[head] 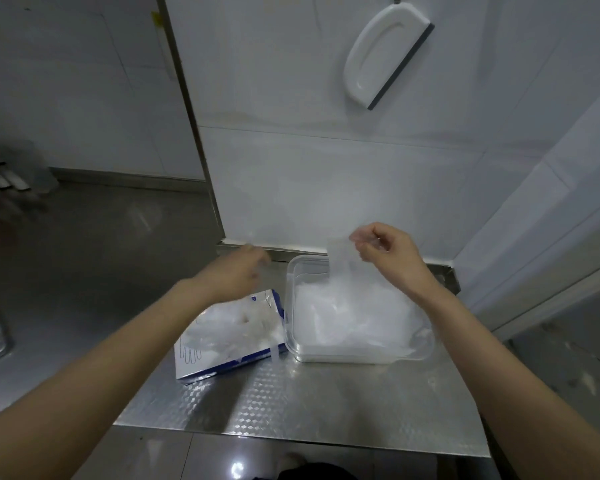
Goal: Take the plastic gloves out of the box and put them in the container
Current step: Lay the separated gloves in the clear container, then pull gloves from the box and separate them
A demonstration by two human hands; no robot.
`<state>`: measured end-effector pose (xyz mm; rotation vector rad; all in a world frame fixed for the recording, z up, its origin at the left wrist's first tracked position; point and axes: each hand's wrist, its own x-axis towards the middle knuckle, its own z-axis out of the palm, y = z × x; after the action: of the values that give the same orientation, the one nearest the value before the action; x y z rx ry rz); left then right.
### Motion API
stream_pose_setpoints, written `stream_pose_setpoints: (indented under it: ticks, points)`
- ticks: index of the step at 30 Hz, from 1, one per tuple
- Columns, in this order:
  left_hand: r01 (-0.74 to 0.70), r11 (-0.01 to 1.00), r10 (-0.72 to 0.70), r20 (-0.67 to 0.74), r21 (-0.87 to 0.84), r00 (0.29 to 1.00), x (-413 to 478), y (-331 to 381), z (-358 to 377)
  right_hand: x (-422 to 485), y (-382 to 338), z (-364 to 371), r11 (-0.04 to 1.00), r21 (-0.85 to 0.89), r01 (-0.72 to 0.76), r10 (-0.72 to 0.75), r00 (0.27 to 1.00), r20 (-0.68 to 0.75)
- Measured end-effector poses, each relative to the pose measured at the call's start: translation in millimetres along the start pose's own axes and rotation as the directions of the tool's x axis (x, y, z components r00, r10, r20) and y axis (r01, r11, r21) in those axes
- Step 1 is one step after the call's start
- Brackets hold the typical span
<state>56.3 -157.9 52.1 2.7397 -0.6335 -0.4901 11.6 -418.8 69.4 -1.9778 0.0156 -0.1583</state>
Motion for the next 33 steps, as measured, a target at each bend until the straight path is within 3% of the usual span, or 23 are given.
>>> stream_pose_setpoints:
  ticks: [1, 3, 5, 7, 9, 13, 15, 18, 24, 28, 33]
  points:
    - [-0.069, 0.986, 0.060, -0.065, -0.151, 0.996, 1, 13, -8, -1, -7, -1, 1.000, -0.005, -0.010, 0.010, 0.991, 0.133]
    - [-0.180, 0.896, 0.177, -0.044, -0.407, 0.983, 0, 41, -20, -6, -20, -3, 0.999, -0.007, -0.049, 0.048, 0.914, 0.404]
    - [-0.226, 0.839, 0.289, 0.055, -0.494, 0.956, 1, 60, -23, -9, -28, -5, 0.998, -0.039, -0.056, 0.069, 0.820, 0.568]
    - [-0.263, 0.840, 0.359, 0.123, -0.474, 0.925, 4, 67, -20, -9, -32, -10, 0.996, -0.059, -0.064, 0.087, 0.773, 0.628]
    - [-0.269, 0.844, 0.389, 0.184, -0.463, 0.903, 7, 68, -16, -9, -33, -15, 0.996, -0.029, -0.083, 0.083, 0.785, 0.614]
    - [-0.155, 0.738, 0.302, 0.116, -0.657, 0.946, 5, 70, -14, -10, -22, -29, 0.962, 0.178, -0.207, 0.128, 0.917, 0.377]
    - [-0.104, 0.647, 0.257, 0.087, -0.755, 0.962, 2, 67, -16, -14, -4, -34, 0.919, 0.271, -0.286, 0.164, 0.902, 0.399]
    - [-0.012, 0.557, 0.216, 0.131, -0.830, 0.968, 1, 63, -15, -26, 21, -22, 0.925, 0.154, -0.346, 0.225, 0.829, 0.512]
    - [0.090, 0.444, 0.291, 0.238, -0.891, 0.927, 2, 61, -7, -31, 25, 3, 0.921, 0.097, -0.378, 0.274, 0.803, 0.530]
    - [0.100, 0.349, 0.311, 0.216, -0.932, 0.926, 4, 63, -5, -35, 34, 5, 0.884, 0.143, -0.444, 0.285, 0.757, 0.589]
    - [0.113, 0.210, 0.081, 0.133, -0.971, 0.988, 13, 64, 11, -28, 39, -20, 0.801, 0.405, -0.441, 0.268, 0.870, 0.415]
